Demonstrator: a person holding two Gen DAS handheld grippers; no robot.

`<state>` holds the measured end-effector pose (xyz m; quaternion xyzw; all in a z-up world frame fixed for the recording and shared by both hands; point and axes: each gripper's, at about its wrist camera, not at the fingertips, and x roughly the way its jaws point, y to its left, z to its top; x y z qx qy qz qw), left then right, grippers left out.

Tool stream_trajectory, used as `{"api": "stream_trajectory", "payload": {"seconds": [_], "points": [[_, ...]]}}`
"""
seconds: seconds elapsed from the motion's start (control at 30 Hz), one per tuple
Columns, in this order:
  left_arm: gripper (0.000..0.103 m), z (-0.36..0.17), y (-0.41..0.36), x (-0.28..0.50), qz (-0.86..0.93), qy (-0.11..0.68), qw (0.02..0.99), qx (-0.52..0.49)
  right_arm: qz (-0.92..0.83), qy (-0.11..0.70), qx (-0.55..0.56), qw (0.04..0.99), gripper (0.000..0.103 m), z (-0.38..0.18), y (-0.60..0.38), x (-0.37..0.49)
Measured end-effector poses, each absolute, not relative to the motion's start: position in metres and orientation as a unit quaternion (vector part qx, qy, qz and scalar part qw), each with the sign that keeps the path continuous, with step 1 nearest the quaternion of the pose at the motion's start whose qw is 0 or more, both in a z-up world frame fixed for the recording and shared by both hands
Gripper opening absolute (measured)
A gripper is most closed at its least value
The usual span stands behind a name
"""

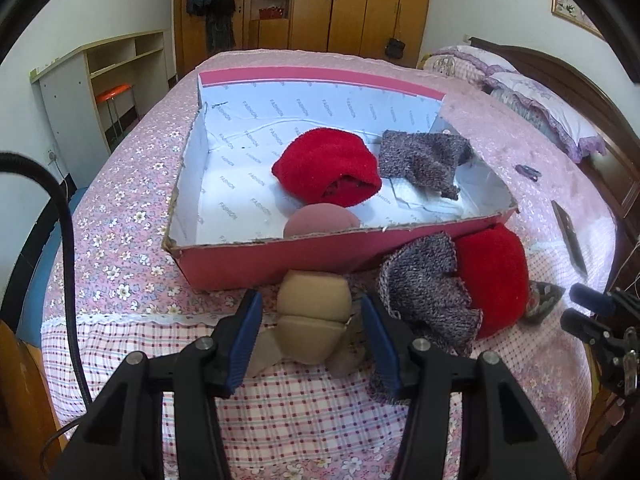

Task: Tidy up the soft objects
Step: 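Move both grippers back to the pile beside the box, then grasp the beige sponge with the left gripper while the right gripper grasps the wave-patterned pouch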

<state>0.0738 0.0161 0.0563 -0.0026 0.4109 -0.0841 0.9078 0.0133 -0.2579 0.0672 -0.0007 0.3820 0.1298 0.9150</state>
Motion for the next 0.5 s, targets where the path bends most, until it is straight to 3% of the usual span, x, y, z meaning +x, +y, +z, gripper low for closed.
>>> {"api": "stream_trajectory", "payload": {"seconds": [0.5], "points": [[0.042,0.046,0.016,0.081,-0.084,0.411,0.908,-0.015,0.128,0.398,0.016,0.908,0.043,0.039,-0.248,0.032]]}}
